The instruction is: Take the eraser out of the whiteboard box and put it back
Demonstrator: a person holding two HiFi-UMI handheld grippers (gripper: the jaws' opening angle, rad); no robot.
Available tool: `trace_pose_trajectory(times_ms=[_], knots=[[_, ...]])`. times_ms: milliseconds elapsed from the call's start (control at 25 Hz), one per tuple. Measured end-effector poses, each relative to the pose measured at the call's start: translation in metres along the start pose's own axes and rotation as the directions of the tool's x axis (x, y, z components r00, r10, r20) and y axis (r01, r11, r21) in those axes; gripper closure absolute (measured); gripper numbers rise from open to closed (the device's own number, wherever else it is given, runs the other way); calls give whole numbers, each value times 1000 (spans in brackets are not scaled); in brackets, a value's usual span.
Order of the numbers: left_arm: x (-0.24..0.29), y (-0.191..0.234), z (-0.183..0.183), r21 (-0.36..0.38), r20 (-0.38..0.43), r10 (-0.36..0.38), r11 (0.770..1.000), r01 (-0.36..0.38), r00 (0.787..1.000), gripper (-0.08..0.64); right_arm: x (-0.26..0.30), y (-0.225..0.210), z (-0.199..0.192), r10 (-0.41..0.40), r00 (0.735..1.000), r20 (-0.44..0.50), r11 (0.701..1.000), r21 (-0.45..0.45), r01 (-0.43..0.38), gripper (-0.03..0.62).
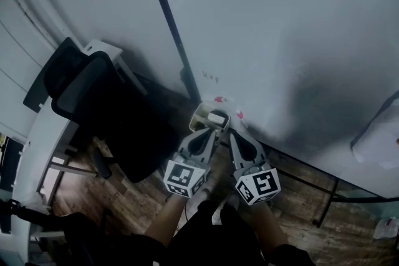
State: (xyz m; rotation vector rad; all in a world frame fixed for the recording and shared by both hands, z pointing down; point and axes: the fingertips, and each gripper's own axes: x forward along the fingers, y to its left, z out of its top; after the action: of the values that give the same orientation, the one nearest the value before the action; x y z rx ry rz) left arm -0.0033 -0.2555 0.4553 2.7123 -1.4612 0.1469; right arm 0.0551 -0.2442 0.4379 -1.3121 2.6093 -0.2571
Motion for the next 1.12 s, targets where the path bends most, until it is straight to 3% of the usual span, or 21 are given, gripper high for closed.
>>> trace_pose_trajectory(times_ms=[200, 360, 640, 1120], knots=[[11, 11, -4, 68, -28, 82, 994, -80, 996, 543, 4, -2, -1, -5, 1000, 4, 1000, 9, 5, 591], [28, 17, -16, 73, -83, 111, 992, -105, 990, 386, 6, -8, -3, -21, 1000, 6, 999, 28, 21, 590], [52, 22, -35, 82, -140, 151, 987, -141, 979, 303, 5, -24, -13, -65, 998, -12, 997, 50, 65, 589], [71, 27, -47, 103, -165, 162, 984, -147, 973, 286, -4, -43, -37, -118, 992, -38, 989, 89, 121, 589]])
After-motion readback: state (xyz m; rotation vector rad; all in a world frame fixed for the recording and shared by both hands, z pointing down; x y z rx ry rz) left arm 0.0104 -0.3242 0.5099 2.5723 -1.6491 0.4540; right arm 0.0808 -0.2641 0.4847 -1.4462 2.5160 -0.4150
